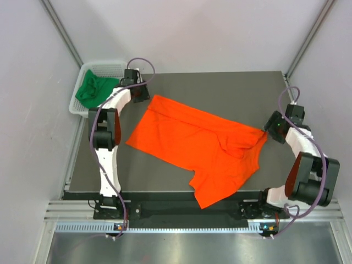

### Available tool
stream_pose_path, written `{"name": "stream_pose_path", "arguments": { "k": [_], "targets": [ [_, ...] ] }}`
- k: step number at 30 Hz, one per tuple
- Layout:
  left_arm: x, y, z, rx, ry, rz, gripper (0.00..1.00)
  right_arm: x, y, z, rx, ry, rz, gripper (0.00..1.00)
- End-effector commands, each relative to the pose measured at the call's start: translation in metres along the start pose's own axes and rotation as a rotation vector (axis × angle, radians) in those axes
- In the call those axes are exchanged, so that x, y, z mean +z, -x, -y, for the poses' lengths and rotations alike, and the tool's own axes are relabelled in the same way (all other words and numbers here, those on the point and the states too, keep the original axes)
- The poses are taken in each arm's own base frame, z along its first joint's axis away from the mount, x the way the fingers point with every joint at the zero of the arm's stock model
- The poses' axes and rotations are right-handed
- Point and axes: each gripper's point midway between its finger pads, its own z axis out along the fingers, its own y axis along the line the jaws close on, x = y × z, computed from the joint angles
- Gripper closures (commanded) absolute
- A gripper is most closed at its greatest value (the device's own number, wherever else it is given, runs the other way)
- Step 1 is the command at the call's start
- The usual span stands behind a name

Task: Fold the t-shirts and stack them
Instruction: Fold the tshirt

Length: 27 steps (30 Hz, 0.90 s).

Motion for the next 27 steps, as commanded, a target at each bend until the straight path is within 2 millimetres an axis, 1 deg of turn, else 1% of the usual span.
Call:
{"name": "stream_pose_path", "arguments": {
  "k": [1, 2, 3, 4, 5, 6, 7, 8, 9, 10, 11, 12, 13, 14, 15, 16, 18, 19, 21, 23, 25, 27],
  "targets": [
    [-0.076, 0.032, 0.030, -0.029, 0.025, 0.146, 0.50, -0.042, 0.004, -0.001, -0.041, -0.030, 0.043, 0.35],
    [-0.083, 0.027, 0.045, -0.032, -0.010, 0.152, 0.50, -0.046, -0.002, -0.005, -0.052, -0.013, 0.034, 0.34],
    [-0.102, 0.031, 0.060, -0.049, -0.060, 0.182, 0.51, -0.051, -0.009, -0.011, -0.057, 0.018, 0.022, 0.34],
    [-0.101, 0.007, 0.073, -0.041, -0.088, 0.141, 0.51, -0.058, -0.021, -0.014, -0.062, 0.042, 0.013, 0.35],
    [-0.107, -0.001, 0.086, -0.040, -0.119, 0.133, 0.51, -0.061, -0.032, -0.025, -0.090, 0.081, -0.003, 0.36],
    [-0.114, -0.009, 0.105, -0.037, -0.181, 0.125, 0.52, -0.065, -0.044, -0.034, -0.093, 0.122, -0.022, 0.37],
    [-0.124, -0.034, 0.131, -0.005, -0.233, 0.094, 0.53, -0.067, -0.061, -0.037, -0.100, 0.149, -0.036, 0.40],
    [-0.129, -0.047, 0.149, 0.016, -0.281, 0.078, 0.54, -0.068, -0.073, -0.047, -0.117, 0.187, -0.050, 0.47],
    [-0.144, -0.054, 0.170, 0.024, -0.347, 0.080, 0.55, -0.070, -0.084, -0.056, -0.086, 0.240, -0.077, 0.52],
    [-0.147, -0.089, 0.194, 0.057, -0.406, 0.020, 0.56, -0.067, -0.102, -0.055, -0.073, 0.263, -0.105, 0.63],
    [-0.152, -0.104, 0.207, 0.065, -0.452, -0.007, 0.56, -0.065, -0.106, -0.062, -0.072, 0.301, -0.095, 0.75],
    [-0.158, -0.116, 0.218, 0.048, -0.486, -0.036, 0.57, -0.063, -0.113, -0.062, -0.052, 0.305, -0.107, 0.77],
    [-0.164, -0.133, 0.228, 0.047, -0.536, -0.066, 0.58, -0.057, -0.125, -0.058, -0.046, 0.296, -0.136, 0.78],
    [-0.171, -0.150, 0.243, 0.057, -0.588, -0.095, 0.59, -0.054, -0.129, -0.059, -0.050, 0.301, -0.148, 0.78],
    [-0.177, -0.160, 0.252, 0.041, -0.626, -0.116, 0.59, -0.050, -0.129, -0.061, -0.047, 0.312, -0.140, 0.78],
    [-0.184, -0.178, 0.263, 0.059, -0.657, -0.138, 0.60, -0.044, -0.137, -0.056, -0.040, 0.298, -0.165, 0.77],
    [-0.191, -0.193, 0.274, 0.080, -0.681, -0.151, 0.60, -0.039, -0.141, -0.057, -0.032, 0.307, -0.180, 0.74],
    [-0.196, -0.211, 0.281, 0.101, -0.689, -0.178, 0.60, -0.036, -0.147, -0.054, -0.029, 0.294, -0.199, 0.73],
    [-0.197, -0.228, 0.285, 0.111, -0.697, -0.216, 0.60, -0.034, -0.147, -0.051, -0.029, 0.284, -0.192, 0.71],
    [-0.202, -0.236, 0.294, 0.118, -0.734, -0.231, 0.60, -0.033, -0.148, -0.049, -0.028, 0.278, -0.187, 0.71],
    [-0.202, -0.243, 0.295, 0.126, -0.737, -0.256, 0.60, -0.034, -0.144, -0.050, -0.027, 0.275, -0.172, 0.71],
    [-0.201, -0.245, 0.294, 0.135, -0.735, -0.260, 0.61, -0.037, -0.140, -0.049, -0.021, 0.266, -0.156, 0.73]
  ]
}}
